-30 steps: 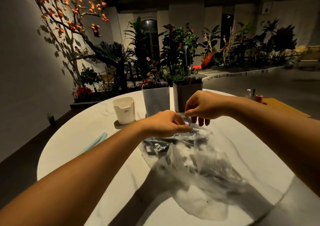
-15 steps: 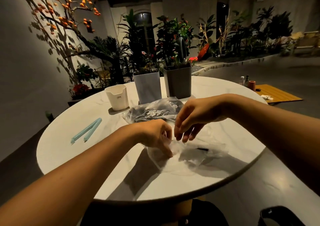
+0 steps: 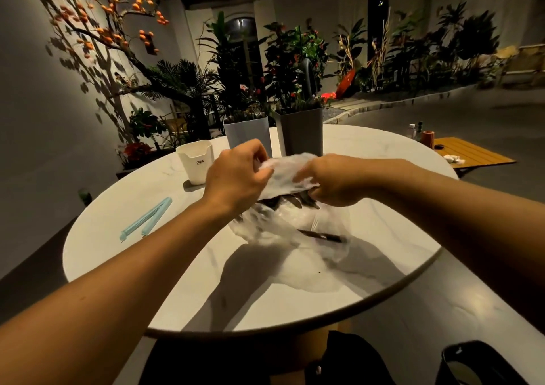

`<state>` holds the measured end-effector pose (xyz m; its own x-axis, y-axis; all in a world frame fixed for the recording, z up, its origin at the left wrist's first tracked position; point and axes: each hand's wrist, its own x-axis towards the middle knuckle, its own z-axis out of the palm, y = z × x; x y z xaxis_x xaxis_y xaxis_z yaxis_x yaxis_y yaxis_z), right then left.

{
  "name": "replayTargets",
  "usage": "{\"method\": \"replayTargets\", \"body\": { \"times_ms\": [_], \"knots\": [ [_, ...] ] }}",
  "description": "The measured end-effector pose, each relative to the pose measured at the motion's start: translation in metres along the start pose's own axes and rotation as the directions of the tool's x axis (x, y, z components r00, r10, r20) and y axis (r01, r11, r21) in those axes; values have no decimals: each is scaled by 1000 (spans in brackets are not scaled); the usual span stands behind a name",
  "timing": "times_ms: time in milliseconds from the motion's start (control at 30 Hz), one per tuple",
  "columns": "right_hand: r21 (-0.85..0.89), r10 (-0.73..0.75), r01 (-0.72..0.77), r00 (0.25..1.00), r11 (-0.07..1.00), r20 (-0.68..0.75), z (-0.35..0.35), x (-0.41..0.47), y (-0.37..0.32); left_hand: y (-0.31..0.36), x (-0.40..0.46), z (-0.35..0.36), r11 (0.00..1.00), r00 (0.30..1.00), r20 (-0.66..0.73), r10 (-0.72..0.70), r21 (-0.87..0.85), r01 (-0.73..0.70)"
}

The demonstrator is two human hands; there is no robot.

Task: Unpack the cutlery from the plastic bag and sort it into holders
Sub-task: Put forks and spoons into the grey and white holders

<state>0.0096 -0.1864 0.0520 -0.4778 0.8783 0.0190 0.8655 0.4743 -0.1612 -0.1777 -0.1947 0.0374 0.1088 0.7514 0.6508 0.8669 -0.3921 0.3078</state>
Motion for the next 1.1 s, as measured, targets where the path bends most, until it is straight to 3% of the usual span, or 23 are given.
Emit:
{"method": "replayTargets", "body": {
  "times_ms": [67,133,233,300,400,600,667,733,833,867,967,1100],
  "knots": [
    [-117,-42,26,991,993,-130,5,0,6,0,1,-3,1000,990,-141,17,-1,-18],
    [-193,-87,54,982,980,-166,8,-1,11,-1,0,-4,999,965,-260,32,2,-33],
    [-82,-106,101,993,992,-60,11,-4,9,-2,-4,-3,999,929,-367,47,21,-42],
    [7,-119,119,993,993,23,16,-3,6,-5,-6,-2,999,925,-377,49,41,-36],
    [36,-119,118,993,992,28,26,5,8,-15,-11,-1,998,933,-356,56,60,-37],
    [69,-117,116,993,991,2,34,21,16,-35,-16,8,980,956,-274,107,-135,-148],
    [66,-112,111,994,992,15,37,27,13,-38,-13,13,921,965,-259,-37,-384,-68],
    [43,-96,95,995,994,23,42,35,9,-44,-6,18,783,947,-183,-265,-614,101],
    [84,-52,51,999,995,5,50,46,8,-56,3,28,555,884,52,-464,-761,336],
    [110,-35,35,999,993,-6,51,49,9,-61,4,33,524,874,115,-473,-760,384],
    [199,4,1,1000,980,-28,55,59,9,-76,3,50,557,857,202,-473,-685,469],
    [219,33,-25,999,975,-31,58,70,9,-96,10,65,637,770,380,-512,-434,638]
  ]
}}
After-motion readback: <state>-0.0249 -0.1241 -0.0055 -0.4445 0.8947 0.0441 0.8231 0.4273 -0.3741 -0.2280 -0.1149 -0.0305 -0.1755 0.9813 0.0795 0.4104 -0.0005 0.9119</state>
